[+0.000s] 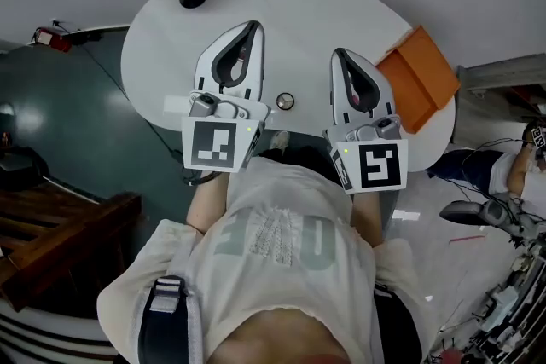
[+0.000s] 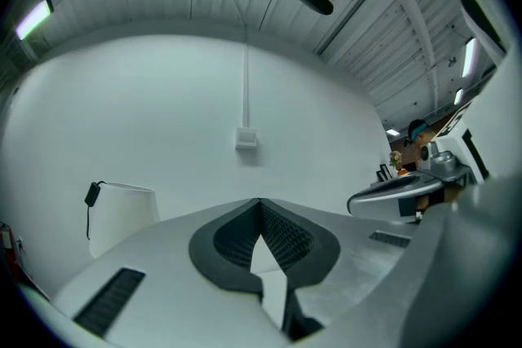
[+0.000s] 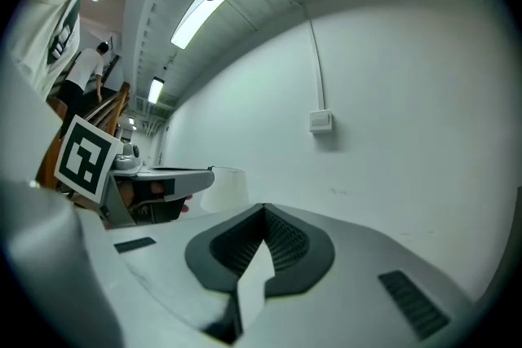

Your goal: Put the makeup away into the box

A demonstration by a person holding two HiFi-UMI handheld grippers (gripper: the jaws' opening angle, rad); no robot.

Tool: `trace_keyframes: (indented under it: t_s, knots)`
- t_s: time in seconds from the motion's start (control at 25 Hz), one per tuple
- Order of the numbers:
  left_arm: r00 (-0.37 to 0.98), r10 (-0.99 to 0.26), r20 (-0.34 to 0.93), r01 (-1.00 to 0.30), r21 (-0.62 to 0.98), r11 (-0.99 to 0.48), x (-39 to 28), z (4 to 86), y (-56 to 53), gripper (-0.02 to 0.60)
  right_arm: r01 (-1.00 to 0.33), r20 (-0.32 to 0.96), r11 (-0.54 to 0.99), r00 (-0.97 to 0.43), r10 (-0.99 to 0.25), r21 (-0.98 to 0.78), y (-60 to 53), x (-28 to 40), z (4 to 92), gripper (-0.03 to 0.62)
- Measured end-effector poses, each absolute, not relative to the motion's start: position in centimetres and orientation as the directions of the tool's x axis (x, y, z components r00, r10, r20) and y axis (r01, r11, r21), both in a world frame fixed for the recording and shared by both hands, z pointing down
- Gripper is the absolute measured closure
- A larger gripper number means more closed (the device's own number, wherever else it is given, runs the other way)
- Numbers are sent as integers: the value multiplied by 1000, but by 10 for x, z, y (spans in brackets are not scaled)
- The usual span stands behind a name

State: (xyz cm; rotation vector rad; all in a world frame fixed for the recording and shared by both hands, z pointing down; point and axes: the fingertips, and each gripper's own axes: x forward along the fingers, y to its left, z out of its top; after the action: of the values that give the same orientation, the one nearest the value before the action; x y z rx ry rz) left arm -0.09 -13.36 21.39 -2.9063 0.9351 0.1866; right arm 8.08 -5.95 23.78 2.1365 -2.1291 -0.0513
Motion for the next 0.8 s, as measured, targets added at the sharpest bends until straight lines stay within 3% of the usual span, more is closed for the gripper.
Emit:
trace_keyframes:
  t_s: [0.48, 0.76, 0.8]
  knots:
    - [791, -606, -91, -612, -79, -787, 19, 228, -142, 575, -994, 91, 85, -78, -993, 72, -74, 106, 255, 592]
    - [773, -630, -72, -634, -112, -765, 10, 229, -147, 575, -905, 293, 416, -376, -879, 87, -96, 65, 300, 594]
    - [766, -639, -70, -642, -110, -758, 6, 230, -148, 575, -881, 334, 470, -426, -841, 60, -97, 56, 310, 546]
